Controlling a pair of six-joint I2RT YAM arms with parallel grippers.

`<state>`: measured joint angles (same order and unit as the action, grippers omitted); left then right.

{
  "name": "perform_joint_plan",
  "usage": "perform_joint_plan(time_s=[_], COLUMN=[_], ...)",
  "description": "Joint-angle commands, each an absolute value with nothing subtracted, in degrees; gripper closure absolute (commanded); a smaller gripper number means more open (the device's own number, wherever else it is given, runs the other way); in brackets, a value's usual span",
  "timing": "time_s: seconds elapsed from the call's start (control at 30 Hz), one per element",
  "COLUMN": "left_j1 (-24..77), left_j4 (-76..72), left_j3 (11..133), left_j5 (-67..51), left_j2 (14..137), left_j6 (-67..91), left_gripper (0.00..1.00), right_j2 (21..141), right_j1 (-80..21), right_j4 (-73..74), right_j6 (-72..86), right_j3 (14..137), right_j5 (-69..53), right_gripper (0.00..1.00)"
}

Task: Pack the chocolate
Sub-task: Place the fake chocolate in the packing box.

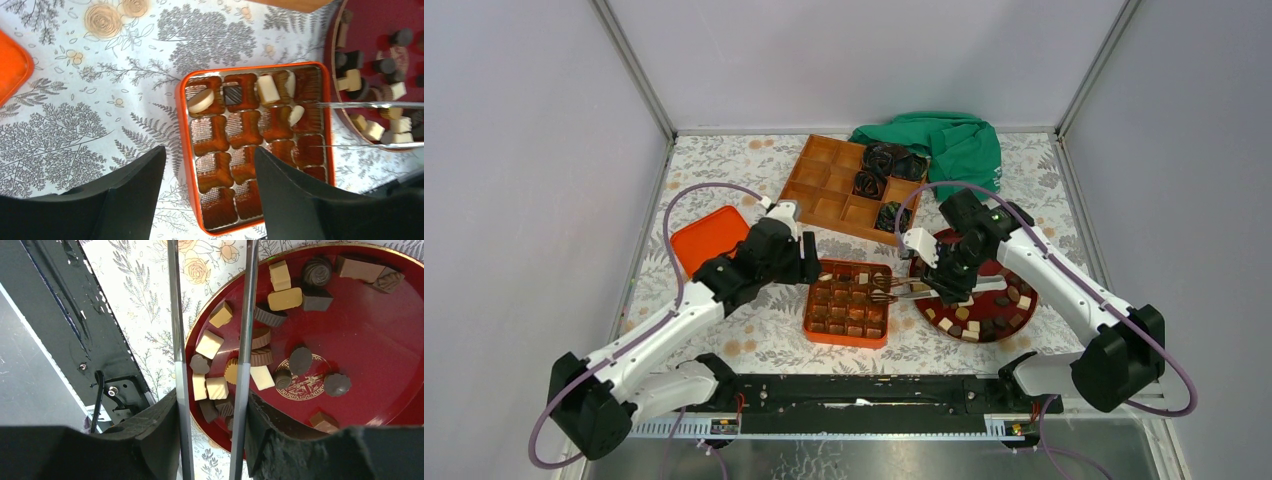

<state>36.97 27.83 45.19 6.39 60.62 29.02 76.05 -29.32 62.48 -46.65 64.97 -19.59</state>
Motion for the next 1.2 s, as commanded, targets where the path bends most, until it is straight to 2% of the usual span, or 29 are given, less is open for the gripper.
perform_joint_plan(time_s=[0.0,0.17,0.37,0.57,0.73,1.17], left_j1=[36.46,36.30,36.21,36.21,36.21,36.10], left_j4=[27.76,26.03,25.79,23.59,19.93,19.01], left_j3=[47.30,47.40,47.67,42.75,38.70,38.39], left_j5=[2.40,1.29,3.91,6.78,6.86,5.55], left_j2=[56.05,51.22,47.46,46.04,43.39,41.51], left_j6=[23.00,19.23,9.60,6.16,7.50,7.73], left_gripper=[0.25,0.23,0.16,0.14,0.06,0.06], right_j2=[74.29,73.41,66.88,59.75,62.44,70.25], right_j1=[-29.85,-28.23,-18.43,-7.06,3.32,3.69], right_j4=[63.78,64.95,66.29,65.92,68.23,66.25], right_j6=[-46.25,-46.14,-46.88,-48.45,-51.24,-41.89], right_j3=[66.25,68.04,67.48,62.13,61.55,59.71], right_j5=[-21.78,-24.78,-32.26,-27.91,-24.13,-26.52], right_gripper=[0.49,0.51,0.55,0.53,0.53,0.52])
